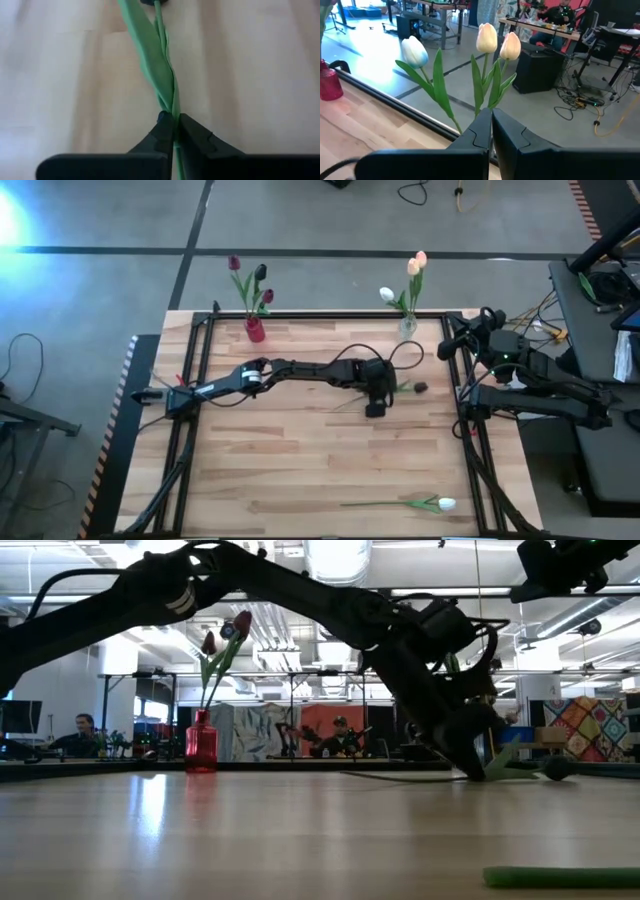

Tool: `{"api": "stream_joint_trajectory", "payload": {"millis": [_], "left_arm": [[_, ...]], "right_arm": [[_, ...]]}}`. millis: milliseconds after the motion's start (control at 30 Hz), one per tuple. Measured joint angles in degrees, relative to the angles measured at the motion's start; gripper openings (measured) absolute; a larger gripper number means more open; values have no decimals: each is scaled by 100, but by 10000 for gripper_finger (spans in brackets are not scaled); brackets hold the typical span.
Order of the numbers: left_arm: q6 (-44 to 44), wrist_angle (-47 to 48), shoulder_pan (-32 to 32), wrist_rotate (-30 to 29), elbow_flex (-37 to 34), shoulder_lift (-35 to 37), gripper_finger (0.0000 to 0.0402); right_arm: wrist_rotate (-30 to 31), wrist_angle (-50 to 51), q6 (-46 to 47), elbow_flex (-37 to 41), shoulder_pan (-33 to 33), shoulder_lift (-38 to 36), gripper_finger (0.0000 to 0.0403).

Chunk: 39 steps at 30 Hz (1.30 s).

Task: Sort flowers into vase by color
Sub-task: Put the black flower into the red vase

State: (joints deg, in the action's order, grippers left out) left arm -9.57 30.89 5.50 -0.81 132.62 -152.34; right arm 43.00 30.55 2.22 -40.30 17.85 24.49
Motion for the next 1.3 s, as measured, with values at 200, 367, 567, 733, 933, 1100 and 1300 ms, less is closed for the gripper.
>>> {"api": "stream_joint_trajectory", "payload": {"millis": [200,367,567,733,933,1100,1300], "left_arm": [[-106,-42,-123,140,-19,77,1],[29,-196,-69,326,-390,163,1],[79,-902,-75,103,-1550,785,0],[211,-2282,-31,-156,-3433,2006,0],[380,-4395,-31,-214,-5938,3616,0],[429,-6261,-31,-569,-7679,4984,0],[79,-7745,-31,-1159,-9353,6455,0]], "right_arm": [[0,-1,-59,0,0,0,9],[0,0,-72,1,2,0,9],[0,-4,-72,5,2,0,9],[-23,-168,-120,7,0,2,9],[-185,-446,-218,7,0,10,9],[-297,-605,-223,69,0,38,9],[-302,-881,-233,298,0,76,9]]}}
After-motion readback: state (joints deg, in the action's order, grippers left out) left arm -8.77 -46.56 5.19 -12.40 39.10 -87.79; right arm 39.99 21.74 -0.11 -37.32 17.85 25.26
